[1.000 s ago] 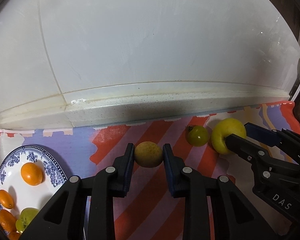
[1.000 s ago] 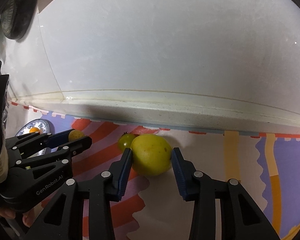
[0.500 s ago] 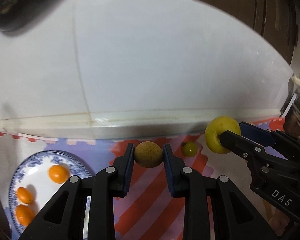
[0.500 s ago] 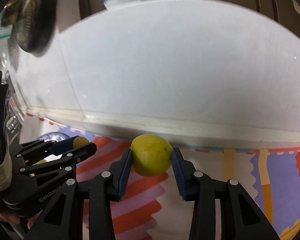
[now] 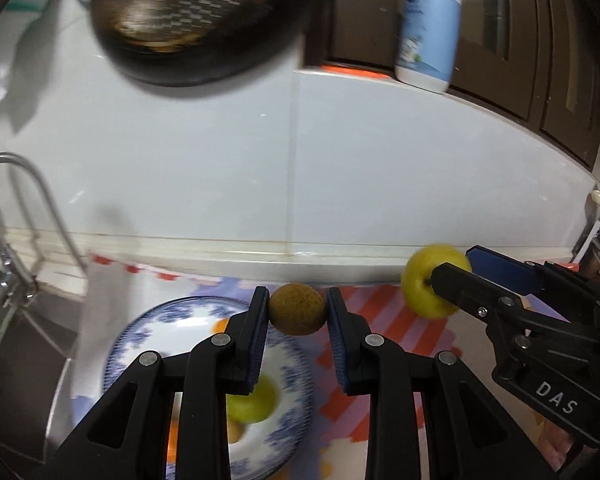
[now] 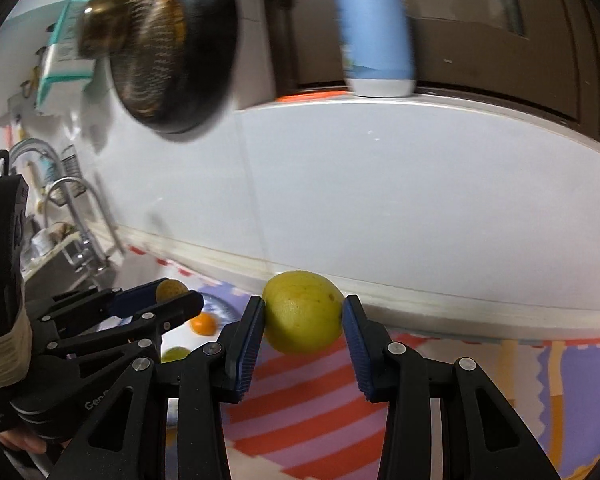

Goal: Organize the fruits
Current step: 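Carry the yellow citrus and yellow-green apple over the plate with both grippers, then open the left gripper to drop the yellow citrus onto the plate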

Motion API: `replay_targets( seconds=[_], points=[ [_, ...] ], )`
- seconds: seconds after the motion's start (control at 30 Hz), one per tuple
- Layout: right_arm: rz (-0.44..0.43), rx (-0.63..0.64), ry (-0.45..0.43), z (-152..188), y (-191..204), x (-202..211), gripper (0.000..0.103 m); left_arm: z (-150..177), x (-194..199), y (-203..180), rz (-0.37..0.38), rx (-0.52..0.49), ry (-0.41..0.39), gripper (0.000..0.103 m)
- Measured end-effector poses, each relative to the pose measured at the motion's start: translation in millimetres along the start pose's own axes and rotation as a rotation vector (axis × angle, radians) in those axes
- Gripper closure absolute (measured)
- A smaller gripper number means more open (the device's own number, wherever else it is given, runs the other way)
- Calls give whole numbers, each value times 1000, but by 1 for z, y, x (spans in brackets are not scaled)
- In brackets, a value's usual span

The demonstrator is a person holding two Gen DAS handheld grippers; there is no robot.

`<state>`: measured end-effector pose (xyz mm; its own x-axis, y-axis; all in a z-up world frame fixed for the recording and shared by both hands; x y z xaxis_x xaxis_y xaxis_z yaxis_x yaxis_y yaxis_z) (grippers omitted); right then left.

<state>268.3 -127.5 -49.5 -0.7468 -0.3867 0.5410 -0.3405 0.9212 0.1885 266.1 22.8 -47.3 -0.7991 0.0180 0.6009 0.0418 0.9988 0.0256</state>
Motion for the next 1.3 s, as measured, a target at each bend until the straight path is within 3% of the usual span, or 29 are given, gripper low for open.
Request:
replay_targets(
  seconds=[0.03, 0.1, 0.13, 0.3, 0.5, 0.7, 0.83, 1.23, 1.3],
  points=[
    [-7, 5, 3, 0, 6, -2, 64, 2, 2, 7, -11, 1, 2, 74],
    [-41, 23, 11, 0, 22, -7, 88, 6, 5, 18, -29, 6, 7, 74],
    [-49, 28, 16, 0, 27, -9, 94, 10, 3, 24, -35, 12, 17, 74],
    [-93, 39, 52, 9, 46, -36, 94, 34, -11, 48, -50, 37, 86, 74],
    [-107, 49, 158, 36, 55, -67, 94, 60, -50, 60, -66, 51, 194, 74],
    [-103, 36, 195, 54, 56, -83, 94, 69, -68, 63, -70, 50, 228, 74],
    [-102, 33, 201, 58, 56, -89, 94, 65, -68, 65, -74, 62, 220, 66],
    [-110, 13, 189, 59, 52, -82, 94, 60, -40, 65, -79, 82, 165, 64],
    [-108, 20, 170, 56, 53, -73, 94, 60, -28, 61, -79, 79, 146, 57]
  ],
)
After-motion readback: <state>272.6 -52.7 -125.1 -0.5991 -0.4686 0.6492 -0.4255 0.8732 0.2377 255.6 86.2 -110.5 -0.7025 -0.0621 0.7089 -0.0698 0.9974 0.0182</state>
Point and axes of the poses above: each gripper's, at about its wrist camera, not at the fingertips, and x roughly against the way its jaws point, y to its left, z to its underside, the point moved 7 cm from there along -x, roughly the way its jaws point, and after that the axes turned 3 degrees about -z, right-handed, at the moved point
